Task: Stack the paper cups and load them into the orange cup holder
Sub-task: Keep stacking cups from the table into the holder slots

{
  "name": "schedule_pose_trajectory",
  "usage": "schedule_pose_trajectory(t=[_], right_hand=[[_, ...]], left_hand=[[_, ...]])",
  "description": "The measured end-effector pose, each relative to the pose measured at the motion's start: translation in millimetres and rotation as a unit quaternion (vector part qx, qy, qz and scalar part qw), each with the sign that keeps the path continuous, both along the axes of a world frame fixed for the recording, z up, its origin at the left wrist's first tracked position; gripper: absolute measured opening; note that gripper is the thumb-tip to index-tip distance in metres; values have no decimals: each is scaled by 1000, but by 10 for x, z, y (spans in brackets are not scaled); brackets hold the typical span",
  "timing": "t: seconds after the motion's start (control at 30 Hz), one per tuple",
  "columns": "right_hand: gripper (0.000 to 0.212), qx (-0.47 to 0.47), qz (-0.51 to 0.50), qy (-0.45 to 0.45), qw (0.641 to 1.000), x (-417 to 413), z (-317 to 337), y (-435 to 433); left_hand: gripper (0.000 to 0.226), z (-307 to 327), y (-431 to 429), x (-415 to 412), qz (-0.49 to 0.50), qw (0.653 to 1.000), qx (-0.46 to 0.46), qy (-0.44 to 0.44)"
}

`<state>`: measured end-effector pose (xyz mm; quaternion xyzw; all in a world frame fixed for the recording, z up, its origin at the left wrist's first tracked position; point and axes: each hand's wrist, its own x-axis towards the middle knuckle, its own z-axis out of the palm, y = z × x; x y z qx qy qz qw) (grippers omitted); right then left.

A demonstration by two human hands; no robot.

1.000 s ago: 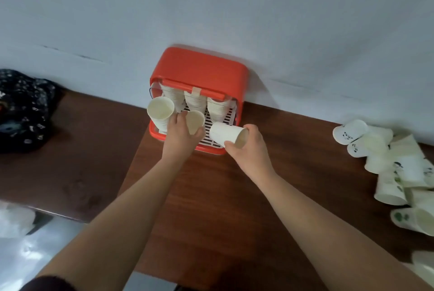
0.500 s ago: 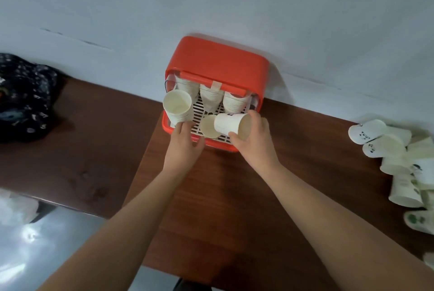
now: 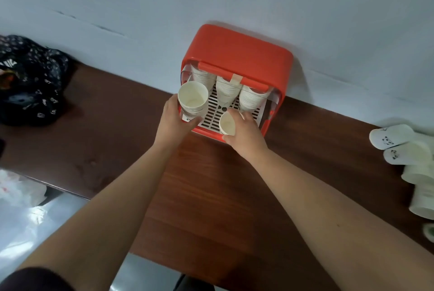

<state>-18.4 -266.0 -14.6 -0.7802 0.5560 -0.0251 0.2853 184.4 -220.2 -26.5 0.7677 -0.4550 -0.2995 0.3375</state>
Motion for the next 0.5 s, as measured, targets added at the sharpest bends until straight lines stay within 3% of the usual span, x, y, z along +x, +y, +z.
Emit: schedule_pose_trajectory(t=[0.2,0.37,0.5], right_hand=[[78,87,-26,-80,993,27,-139,-25],[94,100,-67,-166,979,140,-182,-3],[82,51,-51,-117,991,243,-206,-61]], left_hand=[[91,-64,-122,-35,17,999,-33,28],[82,-104,-124,28,6,999,-48,25],[79,-78,-131,88,-2,999,-43,30]])
